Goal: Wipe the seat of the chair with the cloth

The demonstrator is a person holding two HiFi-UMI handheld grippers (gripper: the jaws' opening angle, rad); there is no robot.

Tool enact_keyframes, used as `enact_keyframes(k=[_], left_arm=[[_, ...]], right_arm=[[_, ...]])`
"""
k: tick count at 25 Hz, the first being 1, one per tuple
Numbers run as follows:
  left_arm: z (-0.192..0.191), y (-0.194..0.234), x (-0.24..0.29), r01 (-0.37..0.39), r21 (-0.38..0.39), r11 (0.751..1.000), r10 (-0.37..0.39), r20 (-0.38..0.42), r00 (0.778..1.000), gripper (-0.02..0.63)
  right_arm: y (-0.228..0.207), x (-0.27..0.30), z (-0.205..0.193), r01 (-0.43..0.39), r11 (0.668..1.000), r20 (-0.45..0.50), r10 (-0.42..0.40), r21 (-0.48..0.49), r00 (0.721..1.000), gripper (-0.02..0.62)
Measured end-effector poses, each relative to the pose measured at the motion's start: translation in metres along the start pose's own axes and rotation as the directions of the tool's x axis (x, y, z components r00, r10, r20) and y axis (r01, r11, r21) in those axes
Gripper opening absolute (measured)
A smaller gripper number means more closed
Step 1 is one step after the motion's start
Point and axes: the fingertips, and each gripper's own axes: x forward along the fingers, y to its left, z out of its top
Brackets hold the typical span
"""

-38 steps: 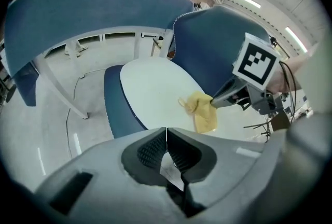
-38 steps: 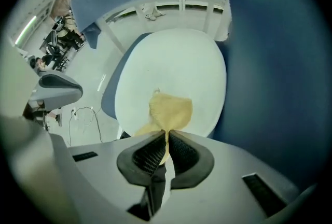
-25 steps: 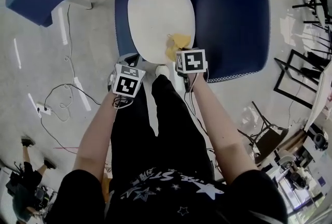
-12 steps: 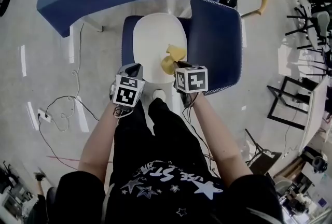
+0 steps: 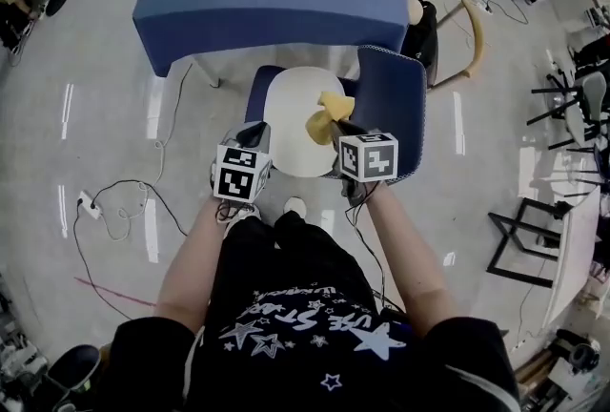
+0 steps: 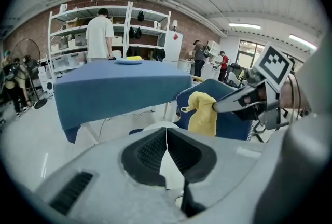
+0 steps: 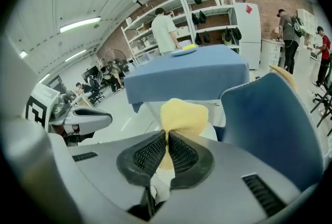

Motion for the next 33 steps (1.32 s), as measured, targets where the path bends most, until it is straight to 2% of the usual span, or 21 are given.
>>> enact_keyframes(k=[6, 16, 21, 33], left_arm=[[0.007, -0.015, -0.052, 0.005, 0.0, 1.0, -0.005, 0.073, 0.997, 0.021], [-0.036, -0.025, -0.123, 0.02, -0.007, 1.0, -0.019, 0.115, 0.993, 0.021], [-0.055, -0.019, -0.158, 0.013, -0.027, 1.0, -0.01, 0.123, 0.992, 0.021], [-0.085, -0.031, -0.226, -0.007, -0.02, 1.0, 0.01, 0.165, 0.986, 0.021]], right_arm=[[0.022, -0.035, 0.004, 0.001, 1.0, 0.06, 0.0, -0.004, 0.998, 0.017], [0.068, -0.091, -0.024, 0.04, 0.999, 0.114, -0.037, -0.025, 0.993, 0.017], [0.097, -0.112, -0.042, 0.04, 0.998, 0.115, -0.034, -0.051, 0.993, 0.017], [0.152, -0.154, -0.078, 0.025, 0.997, 0.148, -0.014, -0.071, 0.989, 0.017]])
